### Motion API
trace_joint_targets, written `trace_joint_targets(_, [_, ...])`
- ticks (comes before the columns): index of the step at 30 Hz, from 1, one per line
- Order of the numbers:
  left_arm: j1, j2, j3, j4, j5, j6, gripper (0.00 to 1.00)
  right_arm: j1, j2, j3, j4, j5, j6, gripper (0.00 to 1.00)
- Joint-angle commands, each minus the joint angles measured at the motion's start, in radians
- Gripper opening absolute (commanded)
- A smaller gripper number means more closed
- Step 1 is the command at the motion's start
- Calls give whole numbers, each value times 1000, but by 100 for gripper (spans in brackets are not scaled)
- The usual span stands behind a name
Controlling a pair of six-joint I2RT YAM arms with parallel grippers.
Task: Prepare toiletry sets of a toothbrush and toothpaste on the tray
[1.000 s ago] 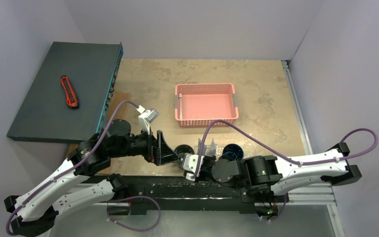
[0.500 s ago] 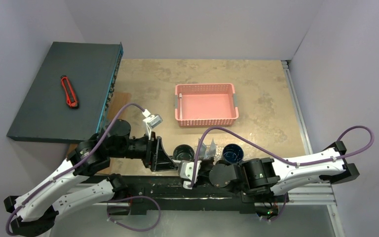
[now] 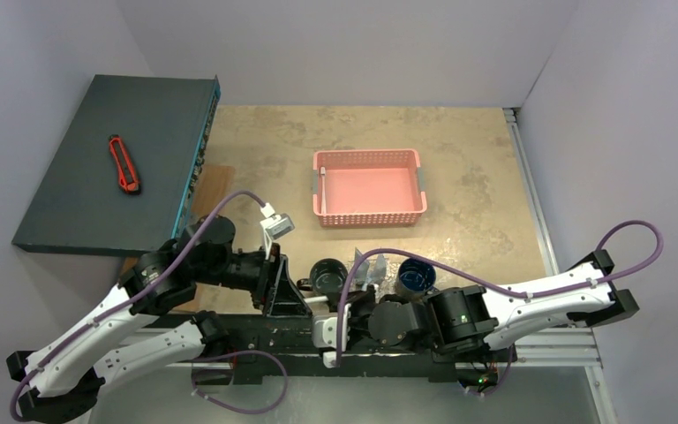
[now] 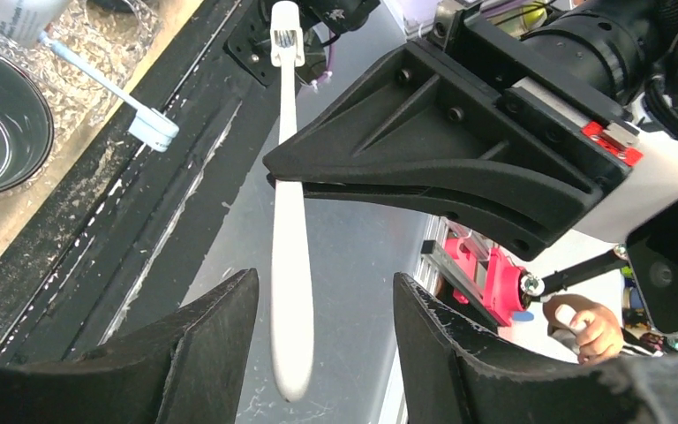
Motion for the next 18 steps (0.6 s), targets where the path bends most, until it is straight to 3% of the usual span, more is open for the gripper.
trace_joint_targets(1, [4,1,-18,16,57,36,56,9,16,78,-14,-29,-83,0])
trace_joint_targets(9, [3,9,-32,-7,72,67,53,13,86,144,-65,-24,-125,0])
trace_joint_targets(18, [4,5,-45,-32,72,95,37,18,133,184,-102,-20,-145,0])
